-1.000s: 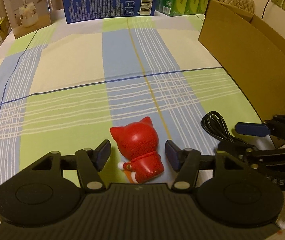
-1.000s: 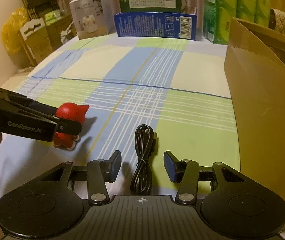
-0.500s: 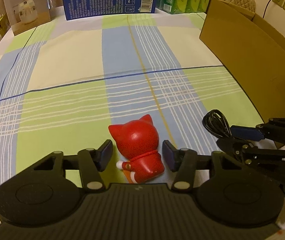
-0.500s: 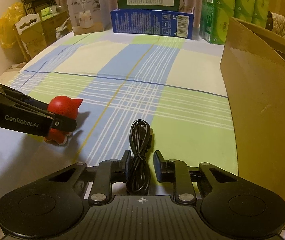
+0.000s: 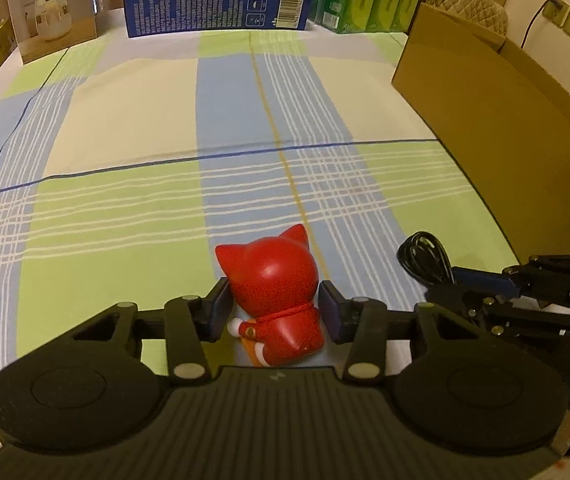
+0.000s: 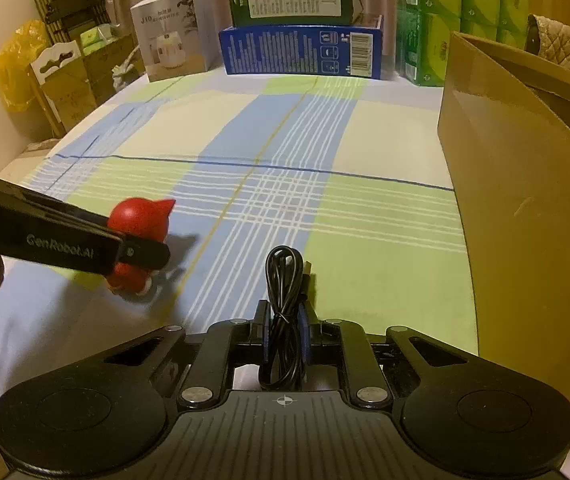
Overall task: Organize objects
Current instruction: 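Grasp the red figurine with the left tool while the right tool grasps the black cable, then lift the red figurine and black cable and carry them toward the box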
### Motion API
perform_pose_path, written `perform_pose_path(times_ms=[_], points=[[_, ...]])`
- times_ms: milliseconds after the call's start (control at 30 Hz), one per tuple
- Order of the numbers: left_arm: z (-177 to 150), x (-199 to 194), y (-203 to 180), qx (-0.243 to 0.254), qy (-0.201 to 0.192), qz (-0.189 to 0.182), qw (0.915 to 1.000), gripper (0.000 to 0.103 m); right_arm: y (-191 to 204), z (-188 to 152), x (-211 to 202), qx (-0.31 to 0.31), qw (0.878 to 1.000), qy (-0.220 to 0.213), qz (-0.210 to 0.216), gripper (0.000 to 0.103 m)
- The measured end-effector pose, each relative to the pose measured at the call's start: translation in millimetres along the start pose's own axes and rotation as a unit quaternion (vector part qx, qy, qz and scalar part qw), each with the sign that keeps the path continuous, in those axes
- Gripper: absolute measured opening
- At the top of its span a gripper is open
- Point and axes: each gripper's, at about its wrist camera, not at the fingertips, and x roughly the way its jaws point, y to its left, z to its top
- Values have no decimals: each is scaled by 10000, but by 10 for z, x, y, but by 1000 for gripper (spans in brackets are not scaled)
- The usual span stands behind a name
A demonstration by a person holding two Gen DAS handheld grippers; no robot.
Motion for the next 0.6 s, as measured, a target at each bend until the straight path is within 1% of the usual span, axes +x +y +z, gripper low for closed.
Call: perform_pose_path(times_ms=[200, 367, 500, 600], points=[[-1, 19, -68, 131, 52, -93, 9999, 41, -26, -19, -10, 69, 10000, 18, -35, 11], [-13, 46, -112, 276, 74, 4, 9996, 40, -39, -49, -23, 119, 9999, 22, -47, 11], [-20, 58, -135, 297, 56, 115, 9995, 44, -38, -56, -28, 122, 9999, 16, -53, 11], [-30, 61, -164, 377, 34, 212, 9991, 44, -45, -60, -23, 144, 9999, 13, -41, 11]])
